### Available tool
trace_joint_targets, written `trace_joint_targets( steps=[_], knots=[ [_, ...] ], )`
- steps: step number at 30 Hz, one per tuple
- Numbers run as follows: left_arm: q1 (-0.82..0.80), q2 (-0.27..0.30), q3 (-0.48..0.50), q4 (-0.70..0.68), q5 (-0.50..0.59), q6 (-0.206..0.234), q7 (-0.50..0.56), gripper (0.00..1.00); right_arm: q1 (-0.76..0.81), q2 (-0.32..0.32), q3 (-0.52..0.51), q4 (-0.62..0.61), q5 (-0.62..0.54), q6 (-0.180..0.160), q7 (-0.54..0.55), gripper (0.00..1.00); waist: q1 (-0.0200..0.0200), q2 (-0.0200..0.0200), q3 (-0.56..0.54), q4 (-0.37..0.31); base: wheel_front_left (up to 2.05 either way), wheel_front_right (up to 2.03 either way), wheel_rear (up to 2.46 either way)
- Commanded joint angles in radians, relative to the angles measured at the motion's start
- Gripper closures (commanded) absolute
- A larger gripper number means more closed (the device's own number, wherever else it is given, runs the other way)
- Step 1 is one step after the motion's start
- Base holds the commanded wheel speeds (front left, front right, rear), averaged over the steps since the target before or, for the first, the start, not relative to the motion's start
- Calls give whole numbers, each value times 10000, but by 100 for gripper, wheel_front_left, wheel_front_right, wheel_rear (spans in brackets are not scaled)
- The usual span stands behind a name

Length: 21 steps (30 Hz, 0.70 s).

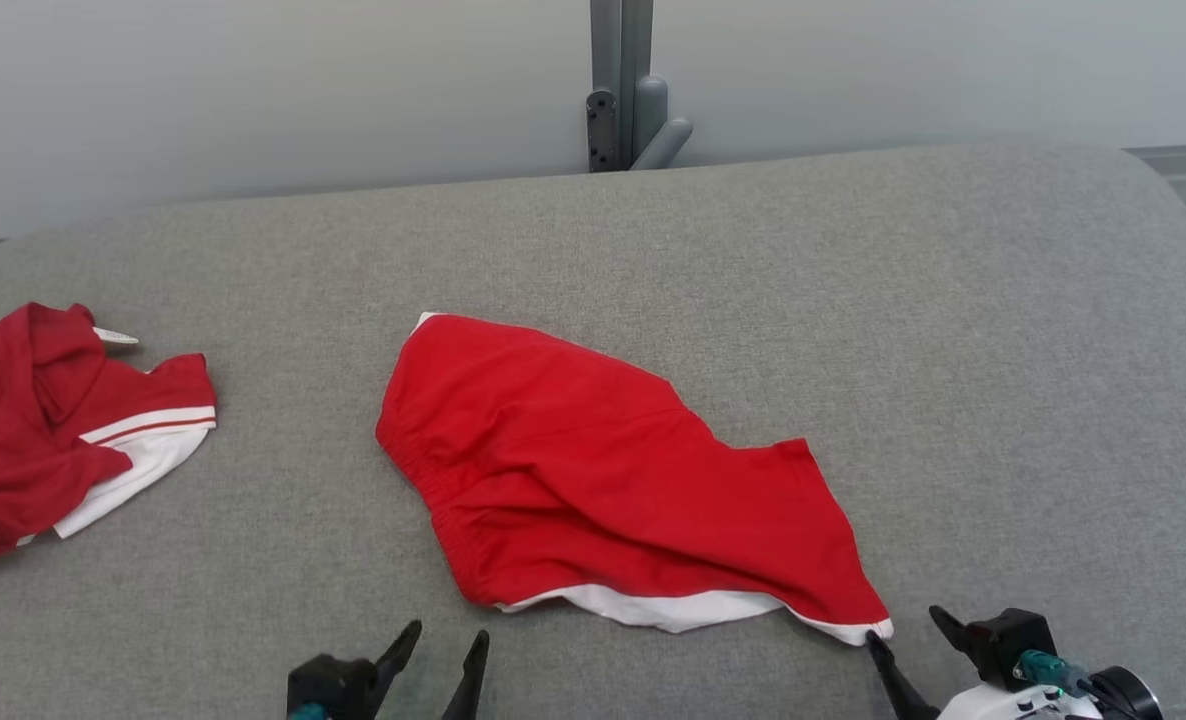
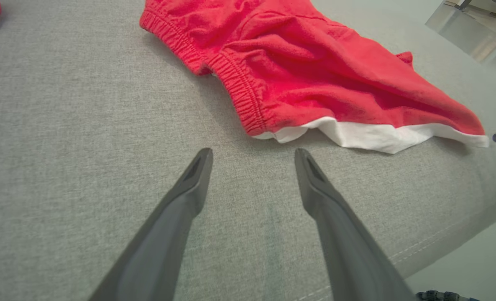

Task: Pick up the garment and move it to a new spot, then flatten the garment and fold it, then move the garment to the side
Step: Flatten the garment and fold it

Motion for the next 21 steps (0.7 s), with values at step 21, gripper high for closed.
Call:
trace_joint_targets(
  steps=[21],
  knots=[
    [-2667,685,-2290,1048,-1945,-22,372,0,-1392,-570,1641,643,1266,-19,300,0,0,12,1522,-110,0,0,0]
  ],
)
